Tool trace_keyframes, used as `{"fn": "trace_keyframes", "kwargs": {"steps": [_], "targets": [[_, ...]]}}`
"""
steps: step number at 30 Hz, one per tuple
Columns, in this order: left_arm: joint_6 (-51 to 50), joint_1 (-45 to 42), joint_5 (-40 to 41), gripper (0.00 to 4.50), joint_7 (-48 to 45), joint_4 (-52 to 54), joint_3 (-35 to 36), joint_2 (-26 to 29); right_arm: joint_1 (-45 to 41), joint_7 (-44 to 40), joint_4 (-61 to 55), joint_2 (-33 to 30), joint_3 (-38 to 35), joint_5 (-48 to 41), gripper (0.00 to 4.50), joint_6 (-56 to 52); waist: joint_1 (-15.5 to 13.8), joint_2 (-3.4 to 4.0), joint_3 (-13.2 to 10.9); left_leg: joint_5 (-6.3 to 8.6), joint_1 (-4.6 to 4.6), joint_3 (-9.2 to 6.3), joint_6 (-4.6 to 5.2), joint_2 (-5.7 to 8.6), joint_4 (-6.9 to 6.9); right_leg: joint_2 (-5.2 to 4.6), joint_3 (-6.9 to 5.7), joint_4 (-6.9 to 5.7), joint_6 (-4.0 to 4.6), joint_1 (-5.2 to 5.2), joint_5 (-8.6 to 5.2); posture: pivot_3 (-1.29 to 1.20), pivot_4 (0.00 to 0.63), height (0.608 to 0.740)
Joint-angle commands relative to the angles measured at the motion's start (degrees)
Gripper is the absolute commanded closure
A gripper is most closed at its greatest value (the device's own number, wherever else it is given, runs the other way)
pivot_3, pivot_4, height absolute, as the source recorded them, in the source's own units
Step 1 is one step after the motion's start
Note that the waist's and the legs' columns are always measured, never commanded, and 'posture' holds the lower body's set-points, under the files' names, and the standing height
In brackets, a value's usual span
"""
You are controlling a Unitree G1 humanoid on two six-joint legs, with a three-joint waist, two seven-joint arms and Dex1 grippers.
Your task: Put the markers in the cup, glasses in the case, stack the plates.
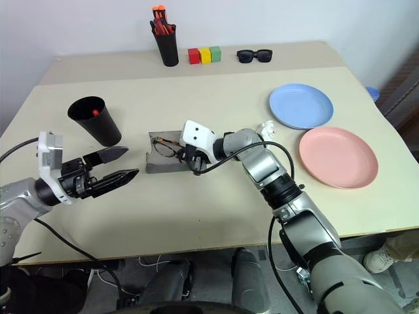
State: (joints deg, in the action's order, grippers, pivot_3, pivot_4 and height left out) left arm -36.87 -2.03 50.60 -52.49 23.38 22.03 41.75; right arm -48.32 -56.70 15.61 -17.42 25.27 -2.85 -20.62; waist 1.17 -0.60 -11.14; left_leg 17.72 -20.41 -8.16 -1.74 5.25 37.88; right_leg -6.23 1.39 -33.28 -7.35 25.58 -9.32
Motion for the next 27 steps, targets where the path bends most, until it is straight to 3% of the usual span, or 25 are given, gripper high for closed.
{"fn": "trace_keyframes", "kwargs": {"steps": [1,2,3,5,11,16,21,25,27], "targets": [[0.1,-0.1,1.2,0.00,0.8,2.2,0.6,0.3,-2.0,-1.1,0.1,1.3,-0.5,0.0,4.43,0.0,0.0,0.00,0.0,0.00,0.00,0.00,0.00,0.00,0.00,0.00,0.00,0.00,0.00,0.00,0.00,0.00,0.150,0.740],[-0.1,-0.3,1.3,0.00,1.2,2.4,0.5,0.2,-2.3,-1.2,0.5,1.8,-0.9,-0.3,4.43,-0.6,0.0,0.00,0.0,0.00,0.00,0.00,0.00,-0.01,0.00,0.01,0.00,0.00,0.00,0.00,0.00,0.00,0.150,0.740],[-0.2,-0.5,1.5,0.00,1.5,2.5,0.5,0.2,-2.5,-1.5,0.6,2.0,-1.2,-0.4,3.78,-0.7,0.0,0.00,0.0,0.00,0.01,0.00,-0.01,-0.01,0.00,0.01,0.00,0.00,0.01,0.00,0.00,0.00,0.150,0.740],[-0.3,-0.7,1.5,0.00,1.7,2.6,0.4,0.3,-2.7,-1.5,0.5,2.1,-1.6,-0.1,3.07,-0.1,0.0,0.00,0.0,0.00,0.01,0.00,-0.01,-0.01,0.00,0.02,0.00,0.00,0.01,0.00,0.00,0.00,0.150,0.740],[0.0,-1.9,1.0,0.00,2.0,1.8,-0.5,0.5,-3.9,0.6,1.1,2.8,-4.9,-0.8,0.04,-0.9,-0.1,0.00,0.0,0.00,0.00,-0.01,-0.03,-0.01,0.00,0.02,0.00,-0.01,0.02,0.00,0.01,0.00,0.150,0.740],[2.7,-5.7,-2.3,0.00,2.8,-0.6,-2.4,-0.4,-4.4,2.3,-0.9,3.9,-11.1,-5.6,0.04,-5.4,-0.2,0.00,0.0,-0.01,0.00,-0.01,-0.04,-0.01,0.00,0.03,0.00,-0.01,0.02,0.00,0.02,0.00,0.150,0.740],[7.3,-14.5,-9.3,0.00,6.9,-7.7,-6.3,-3.6,-1.1,8.1,-8.1,4.6,-25.4,-17.5,0.04,-13.8,-0.6,-0.01,0.0,-0.02,-0.02,-0.05,-0.06,0.00,0.00,0.05,-0.01,0.01,0.08,-0.01,0.07,0.00,0.150,0.740],[12.0,-25.6,-20.3,1.30,11.8,-21.1,-12.9,-6.7,8.9,9.4,-20.5,0.6,-31.4,-24.4,0.00,-20.7,-1.5,-0.05,0.0,-0.02,-0.02,-0.12,-0.06,0.01,0.00,0.06,-0.06,0.05,0.11,-0.06,0.10,0.00,0.150,0.740],[13.9,-31.2,-23.9,2.35,13.6,-28.4,-14.5,-8.3,12.5,10.0,-25.3,-1.0,-31.9,-26.2,0.00,-22.3,-1.4,-0.02,0.0,-0.02,-0.02,-0.07,-0.06,0.02,0.01,0.09,-0.06,0.09,0.11,-0.07,0.11,0.00,0.150,0.740]]}}
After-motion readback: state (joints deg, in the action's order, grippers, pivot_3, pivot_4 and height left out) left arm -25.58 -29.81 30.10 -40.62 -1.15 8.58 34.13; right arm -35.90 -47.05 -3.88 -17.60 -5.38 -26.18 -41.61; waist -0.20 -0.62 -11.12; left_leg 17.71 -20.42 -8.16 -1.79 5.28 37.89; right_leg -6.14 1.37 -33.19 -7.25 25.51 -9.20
